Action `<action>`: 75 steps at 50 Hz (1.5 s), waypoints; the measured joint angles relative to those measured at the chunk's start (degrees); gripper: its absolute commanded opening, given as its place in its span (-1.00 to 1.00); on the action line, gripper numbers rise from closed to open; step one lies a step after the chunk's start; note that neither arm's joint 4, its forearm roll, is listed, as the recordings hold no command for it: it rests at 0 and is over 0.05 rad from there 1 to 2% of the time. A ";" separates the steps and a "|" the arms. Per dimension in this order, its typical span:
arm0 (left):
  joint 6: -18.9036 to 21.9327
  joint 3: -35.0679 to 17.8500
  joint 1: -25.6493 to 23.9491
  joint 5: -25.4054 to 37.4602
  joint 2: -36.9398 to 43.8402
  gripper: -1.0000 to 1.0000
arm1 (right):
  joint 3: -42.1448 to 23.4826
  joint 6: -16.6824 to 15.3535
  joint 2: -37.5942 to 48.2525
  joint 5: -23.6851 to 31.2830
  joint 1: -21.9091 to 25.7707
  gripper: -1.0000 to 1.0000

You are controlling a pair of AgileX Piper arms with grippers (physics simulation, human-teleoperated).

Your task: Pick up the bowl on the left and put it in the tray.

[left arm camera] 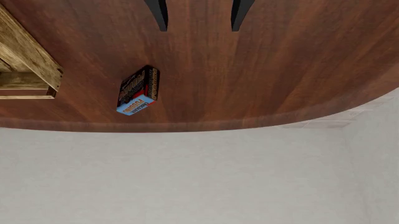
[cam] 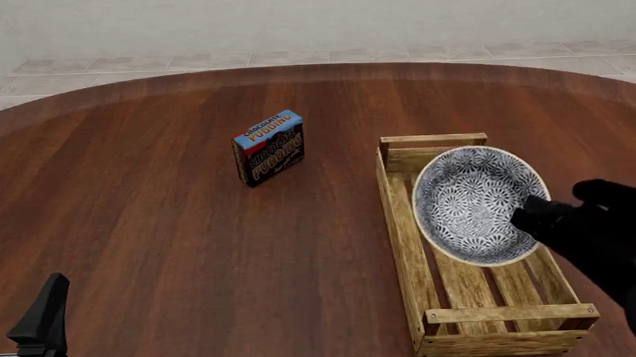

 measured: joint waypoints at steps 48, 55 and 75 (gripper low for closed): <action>0.00 0.00 0.00 0.00 0.00 1.00 | 1.98 0.44 8.41 -7.53 0.38 -1.00; 0.00 0.00 0.00 0.00 0.00 1.00 | 2.23 0.58 9.20 -8.30 0.55 -1.00; 0.00 0.00 0.00 0.00 0.00 1.00 | 2.91 0.23 10.72 -10.19 1.32 -1.00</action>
